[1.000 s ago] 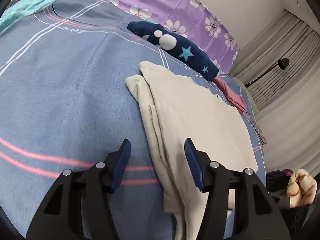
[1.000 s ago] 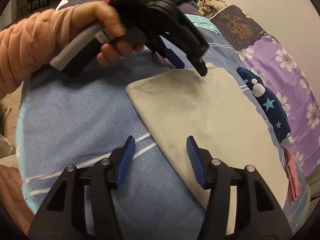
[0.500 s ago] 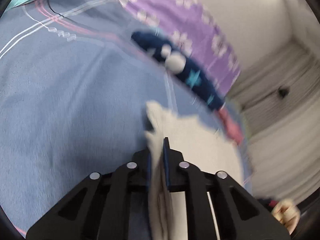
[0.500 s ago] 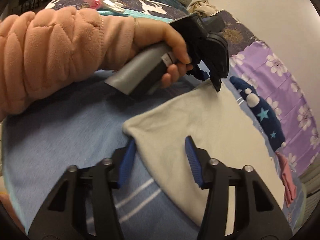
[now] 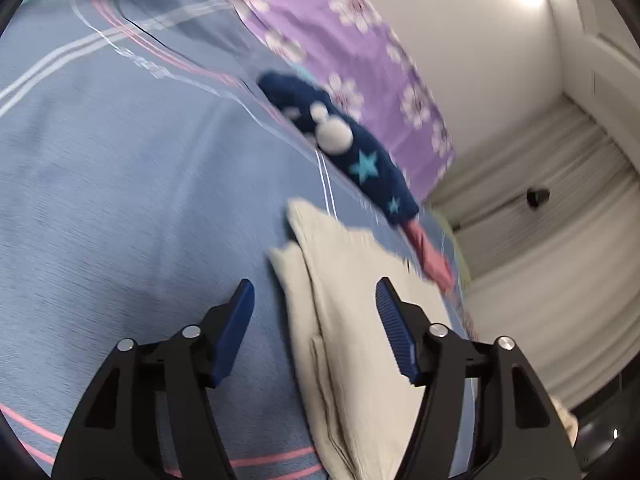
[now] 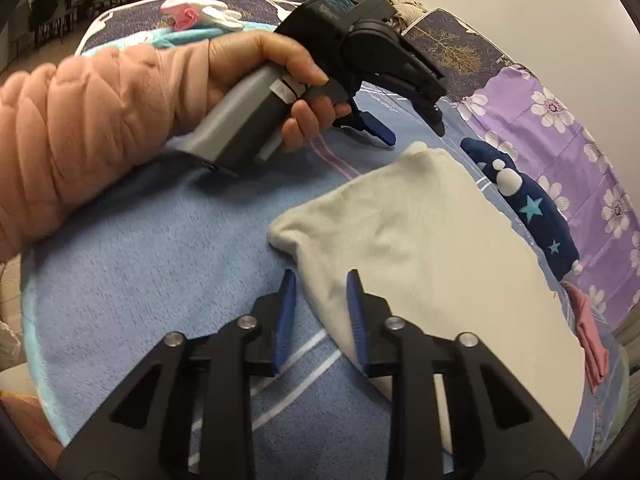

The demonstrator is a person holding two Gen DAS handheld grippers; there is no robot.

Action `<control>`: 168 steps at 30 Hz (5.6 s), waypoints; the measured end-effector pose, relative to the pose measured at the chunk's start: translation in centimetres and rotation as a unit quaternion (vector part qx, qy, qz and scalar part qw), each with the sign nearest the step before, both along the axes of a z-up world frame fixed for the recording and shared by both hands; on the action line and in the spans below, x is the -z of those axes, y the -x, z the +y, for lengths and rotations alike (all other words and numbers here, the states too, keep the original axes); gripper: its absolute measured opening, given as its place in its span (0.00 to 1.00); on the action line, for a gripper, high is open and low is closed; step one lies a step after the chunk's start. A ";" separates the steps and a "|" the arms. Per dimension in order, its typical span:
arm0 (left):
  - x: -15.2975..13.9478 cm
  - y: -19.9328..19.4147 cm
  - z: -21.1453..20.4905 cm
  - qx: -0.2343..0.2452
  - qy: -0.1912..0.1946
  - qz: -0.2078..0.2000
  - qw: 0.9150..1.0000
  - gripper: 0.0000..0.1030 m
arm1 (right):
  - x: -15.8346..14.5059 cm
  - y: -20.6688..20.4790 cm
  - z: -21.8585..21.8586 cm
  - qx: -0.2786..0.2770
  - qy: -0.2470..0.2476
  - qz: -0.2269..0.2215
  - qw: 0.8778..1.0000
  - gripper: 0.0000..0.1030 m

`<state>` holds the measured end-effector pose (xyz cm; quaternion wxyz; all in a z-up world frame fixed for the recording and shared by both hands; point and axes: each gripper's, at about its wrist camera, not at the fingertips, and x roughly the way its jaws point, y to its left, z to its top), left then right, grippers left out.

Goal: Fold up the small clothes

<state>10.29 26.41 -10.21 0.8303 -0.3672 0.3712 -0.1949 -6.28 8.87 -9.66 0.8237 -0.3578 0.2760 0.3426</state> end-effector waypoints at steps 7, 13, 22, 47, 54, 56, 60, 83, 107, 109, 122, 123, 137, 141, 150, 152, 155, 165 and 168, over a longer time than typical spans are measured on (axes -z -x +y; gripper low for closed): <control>0.3 -3.0 -3.2 0.023 -0.065 -0.013 0.998 0.59 | 1.0 -2.0 3.1 0.047 0.010 -0.032 0.998 0.33; 2.3 -4.4 -1.7 0.000 -0.008 0.008 1.000 0.14 | 1.3 -2.8 3.7 0.066 0.011 -0.039 0.997 0.14; -0.6 -4.2 -3.3 -0.002 -0.043 -0.002 0.999 0.09 | -2.2 -5.0 0.3 0.085 -0.086 0.010 0.993 0.05; -11.4 -9.0 -23.9 0.077 -0.165 -0.051 0.982 0.08 | -7.2 -10.2 -25.8 0.242 -0.359 0.149 0.889 0.05; -10.1 -10.8 -33.3 0.127 -0.194 -0.046 0.972 0.08 | -4.9 -10.8 -34.2 0.287 -0.409 0.190 0.845 0.05; -9.5 -11.4 -35.8 0.142 -0.208 -0.041 0.967 0.08 | -4.0 -10.9 -36.4 0.302 -0.420 0.201 0.832 0.05; -7.6 -12.6 -40.5 0.163 -0.240 -0.026 0.957 0.08 | -2.2 -10.8 -39.3 0.326 -0.432 0.215 0.813 0.05; -10.1 -4.5 -42.6 0.159 -0.356 -0.147 0.909 0.64 | 2.2 -9.1 -43.4 0.345 -0.480 0.282 0.756 0.09; -2.9 11.3 -30.1 0.116 -0.420 -0.061 0.898 0.73 | -1.7 -5.2 -44.5 0.423 -0.401 0.154 0.798 0.21; -3.6 11.5 -30.2 0.116 -0.418 -0.075 0.898 0.71 | -3.2 -4.9 -43.8 0.391 -0.408 0.140 0.813 0.21; -1.8 9.1 -34.2 0.185 -0.375 -0.098 0.903 0.19 | 0.1 -9.1 -42.2 0.404 -0.337 0.186 0.830 0.04; -1.8 9.0 -34.2 0.187 -0.373 -0.097 0.904 0.20 | 0.0 -9.1 -42.1 0.402 -0.330 0.186 0.834 0.04; -4.5 4.0 -35.0 0.161 -0.377 -0.114 0.905 0.21 | -6.2 -18.4 -36.9 0.306 -0.286 0.183 0.889 0.14; -1.9 3.2 -35.7 0.159 -0.431 -0.111 0.881 0.21 | -1.1 -23.0 -37.6 0.370 -0.236 0.187 0.879 0.05; -2.4 3.3 -35.1 0.158 -0.429 -0.116 0.882 0.23 | -2.1 -20.3 -37.4 0.359 -0.241 0.134 0.892 0.14; -2.9 3.5 -34.6 0.156 -0.412 -0.115 0.890 0.31 | -3.3 -19.1 -37.9 0.368 -0.246 0.123 0.888 0.29; -4.4 3.9 -33.3 0.129 -0.397 -0.133 0.899 0.57 | -4.6 -17.9 -37.7 0.371 -0.226 0.092 0.896 0.31; -3.9 2.6 -32.6 0.133 -0.388 -0.105 0.906 0.64 | -5.1 -16.3 -37.6 0.369 -0.210 0.083 0.902 0.43; -3.1 2.4 -32.7 0.143 -0.388 -0.092 0.906 0.67 | -4.8 -16.2 -38.1 0.372 -0.214 0.093 0.898 0.48</control>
